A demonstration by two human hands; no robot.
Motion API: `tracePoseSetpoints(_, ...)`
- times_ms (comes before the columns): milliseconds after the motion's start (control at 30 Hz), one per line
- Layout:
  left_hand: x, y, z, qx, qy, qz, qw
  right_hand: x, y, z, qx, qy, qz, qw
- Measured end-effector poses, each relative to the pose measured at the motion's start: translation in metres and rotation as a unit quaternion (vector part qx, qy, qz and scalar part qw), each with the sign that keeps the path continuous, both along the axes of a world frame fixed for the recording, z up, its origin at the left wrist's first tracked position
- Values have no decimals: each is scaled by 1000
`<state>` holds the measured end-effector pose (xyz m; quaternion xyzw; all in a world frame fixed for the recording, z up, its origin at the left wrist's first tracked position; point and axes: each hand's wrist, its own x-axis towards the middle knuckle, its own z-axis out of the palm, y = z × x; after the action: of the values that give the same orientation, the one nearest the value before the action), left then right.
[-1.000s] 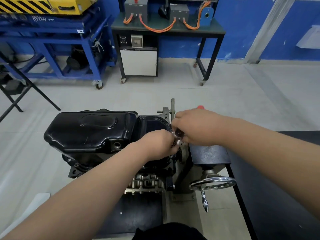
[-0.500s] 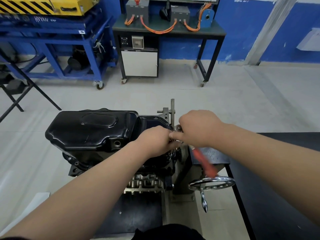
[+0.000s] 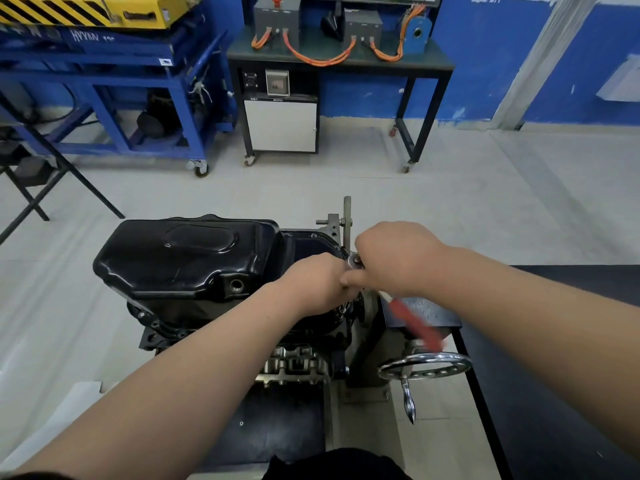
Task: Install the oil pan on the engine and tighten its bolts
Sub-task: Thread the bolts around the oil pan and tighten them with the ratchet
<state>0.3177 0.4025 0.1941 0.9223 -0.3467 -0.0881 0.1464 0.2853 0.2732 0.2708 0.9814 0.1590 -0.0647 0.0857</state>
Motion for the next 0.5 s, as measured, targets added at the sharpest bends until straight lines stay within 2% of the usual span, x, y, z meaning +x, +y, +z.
tracePoseSetpoints(100, 1, 3, -1, 12, -18, -35, 999, 2, -5, 9, 6, 37, 109, 993)
tracePoseSetpoints(267, 0, 2, -1, -4, -33, -15, 999, -5, 5, 5, -54, -40, 96, 993)
tracePoseSetpoints(333, -2, 2, -2, 8, -45, -12, 999, -5, 6, 3, -62, -37, 106, 992)
tracePoseSetpoints(433, -2, 3, -5, 2, -37, -14, 999, -2, -2, 10, -13, 7, 106, 994)
tracePoseSetpoints(500, -2, 4, -4, -7, -24, -15, 1000, -3, -7, 10, 9, 5, 98, 995)
